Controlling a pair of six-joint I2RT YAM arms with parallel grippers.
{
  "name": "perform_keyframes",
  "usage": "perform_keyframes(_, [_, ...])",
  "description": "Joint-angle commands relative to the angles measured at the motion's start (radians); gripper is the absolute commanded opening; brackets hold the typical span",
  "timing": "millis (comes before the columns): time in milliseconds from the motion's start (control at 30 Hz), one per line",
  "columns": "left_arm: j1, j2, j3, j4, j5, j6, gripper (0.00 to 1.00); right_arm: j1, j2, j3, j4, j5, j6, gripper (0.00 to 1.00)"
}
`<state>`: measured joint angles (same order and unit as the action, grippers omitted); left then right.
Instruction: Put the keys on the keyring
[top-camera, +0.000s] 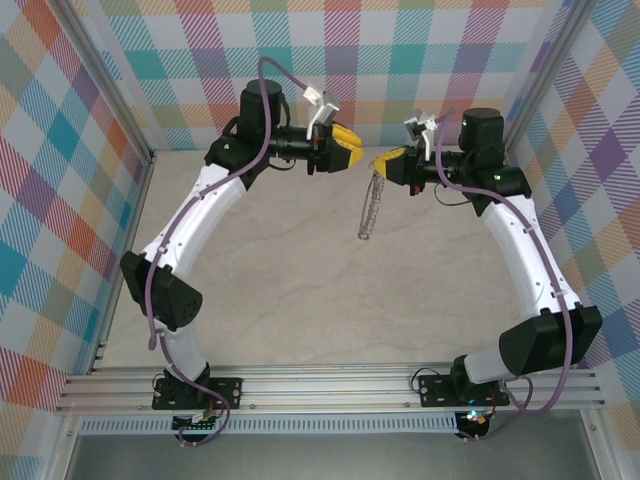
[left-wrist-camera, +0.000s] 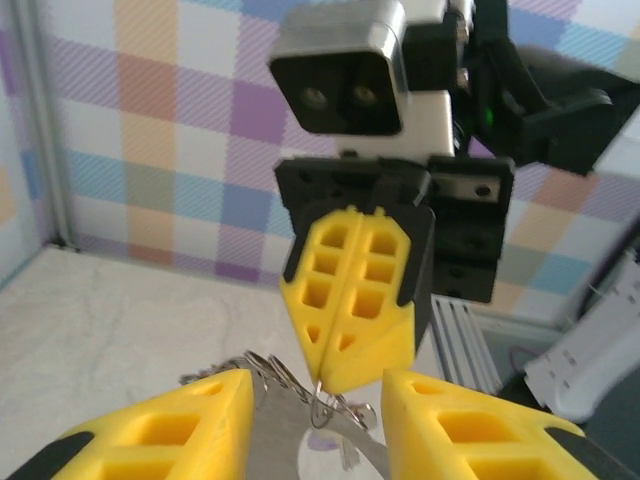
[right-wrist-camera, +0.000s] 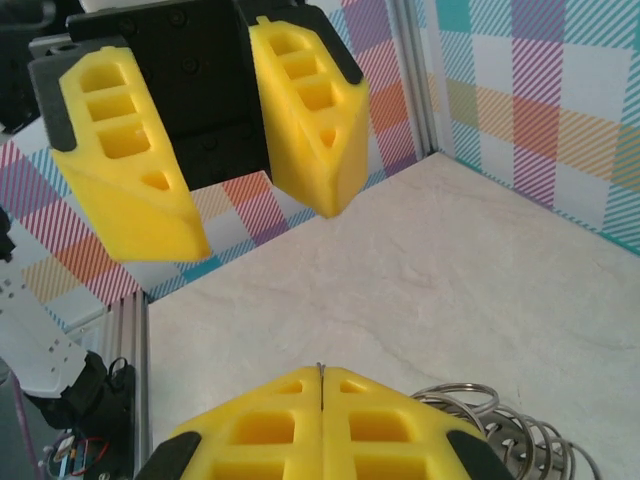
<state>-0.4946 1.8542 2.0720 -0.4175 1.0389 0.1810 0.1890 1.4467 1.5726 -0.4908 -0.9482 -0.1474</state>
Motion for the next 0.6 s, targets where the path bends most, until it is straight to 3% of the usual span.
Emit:
perform_keyframes(0, [0.004, 0.056, 0.089, -0.225, 0.110, 0.114, 0.36, -0.008, 0.018, 0.057, -0.038, -0.073, -0.077, 0.00])
perform_keyframes(567, [0.000, 0.092, 0.099, -0.187, 0.138, 0.081, 0.33, -0.007, 0.038, 0.052, 0.029, -0.125, -0.017, 0.00])
